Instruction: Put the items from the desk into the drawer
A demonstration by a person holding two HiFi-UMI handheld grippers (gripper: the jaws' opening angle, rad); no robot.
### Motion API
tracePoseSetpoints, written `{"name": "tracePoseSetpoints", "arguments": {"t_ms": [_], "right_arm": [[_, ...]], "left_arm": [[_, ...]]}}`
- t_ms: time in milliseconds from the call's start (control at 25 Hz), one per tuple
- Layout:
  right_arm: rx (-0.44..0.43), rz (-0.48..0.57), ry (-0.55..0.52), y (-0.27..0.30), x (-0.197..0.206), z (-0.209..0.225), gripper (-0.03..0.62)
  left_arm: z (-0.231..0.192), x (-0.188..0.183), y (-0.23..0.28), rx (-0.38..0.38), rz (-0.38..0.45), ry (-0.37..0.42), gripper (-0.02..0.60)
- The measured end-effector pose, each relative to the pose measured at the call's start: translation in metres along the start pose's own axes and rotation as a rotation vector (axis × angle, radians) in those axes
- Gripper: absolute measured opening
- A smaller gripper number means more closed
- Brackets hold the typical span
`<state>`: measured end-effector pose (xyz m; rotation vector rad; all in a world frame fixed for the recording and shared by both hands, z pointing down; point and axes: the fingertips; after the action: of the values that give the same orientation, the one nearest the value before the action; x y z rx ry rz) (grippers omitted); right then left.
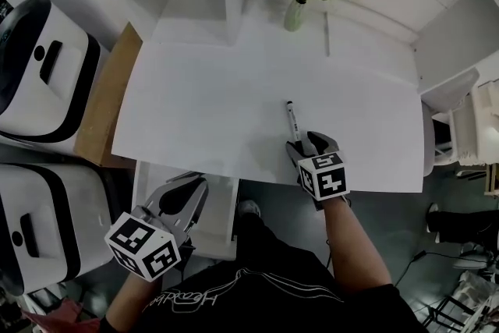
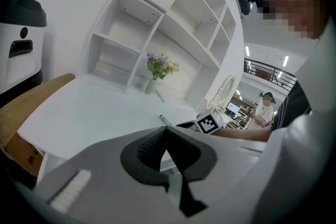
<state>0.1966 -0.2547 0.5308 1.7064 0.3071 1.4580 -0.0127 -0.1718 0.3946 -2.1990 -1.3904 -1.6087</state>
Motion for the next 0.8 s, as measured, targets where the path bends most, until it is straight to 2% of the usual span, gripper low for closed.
{"name": "tracePoseSetpoints", "arguments": {"t_ms": [320,520,800], "right_arm": [[0.013,-0.003,0.019,0.003,0.002,0.001,0.228],[0.012,-0.019,0.02,0.001,0.005,0.0,0.094],[0.009,-0.039,0.022,0.002,0.005,0.0,0.077]], "left_arm": [[-0.011,-0.001,-0.001,-0.013,0.015,-0.008,0.009],[-0.01,0.0,-0.009,-0.02,0.027,-0.029,0.009],[-0.008,0.005,-0.023,-0.032,0.037,-0.03,0.009]]}}
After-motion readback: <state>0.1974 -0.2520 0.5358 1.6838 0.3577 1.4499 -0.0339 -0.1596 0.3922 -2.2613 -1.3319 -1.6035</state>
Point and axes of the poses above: the fingertips, and each gripper's own axes: y forward along the fingers, z to its right, x out of its underside, and after that the axes turned 1 degree about z, right-handed
